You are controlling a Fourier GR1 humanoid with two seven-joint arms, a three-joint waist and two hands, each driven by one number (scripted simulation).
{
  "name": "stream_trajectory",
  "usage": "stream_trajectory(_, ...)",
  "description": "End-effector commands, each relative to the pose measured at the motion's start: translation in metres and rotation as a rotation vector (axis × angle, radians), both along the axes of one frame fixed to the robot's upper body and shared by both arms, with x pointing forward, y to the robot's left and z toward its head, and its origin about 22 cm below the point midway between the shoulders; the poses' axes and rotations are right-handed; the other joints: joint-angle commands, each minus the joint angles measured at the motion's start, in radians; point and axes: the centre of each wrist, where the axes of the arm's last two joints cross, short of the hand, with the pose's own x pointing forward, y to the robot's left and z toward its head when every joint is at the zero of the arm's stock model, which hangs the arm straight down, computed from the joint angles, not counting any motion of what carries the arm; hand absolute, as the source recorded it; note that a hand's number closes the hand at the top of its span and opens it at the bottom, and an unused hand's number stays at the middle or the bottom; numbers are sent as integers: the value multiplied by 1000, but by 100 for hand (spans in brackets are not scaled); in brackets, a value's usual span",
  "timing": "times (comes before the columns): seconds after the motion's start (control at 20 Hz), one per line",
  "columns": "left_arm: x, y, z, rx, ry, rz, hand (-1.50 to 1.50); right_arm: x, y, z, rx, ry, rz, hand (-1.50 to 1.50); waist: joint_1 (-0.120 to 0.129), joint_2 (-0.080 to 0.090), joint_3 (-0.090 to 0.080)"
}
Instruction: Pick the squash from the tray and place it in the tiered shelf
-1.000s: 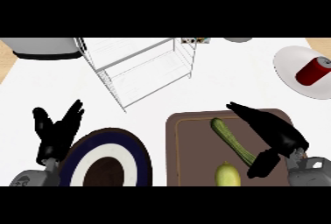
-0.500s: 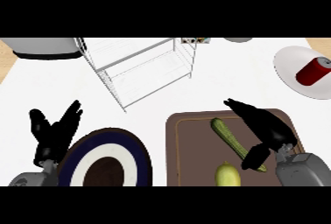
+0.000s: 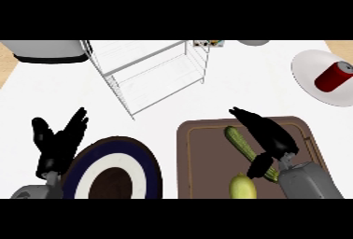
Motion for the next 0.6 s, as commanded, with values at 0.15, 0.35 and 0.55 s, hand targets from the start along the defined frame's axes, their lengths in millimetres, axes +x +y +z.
stream_trajectory(0.15,-10,4,-12,-15,47,6,0,4,6,-3,-148,74,283,150,9,9,-2)
stream_trajectory(0.35,-7,3,-31,-3,55,23,0,-12,16,-18,-10,86,246,150,-9,9,-2)
stream_trajectory(0.55,14,-18,-9,-20,61,23,0,-18,26,-14,59,11,277,150,-11,8,-2)
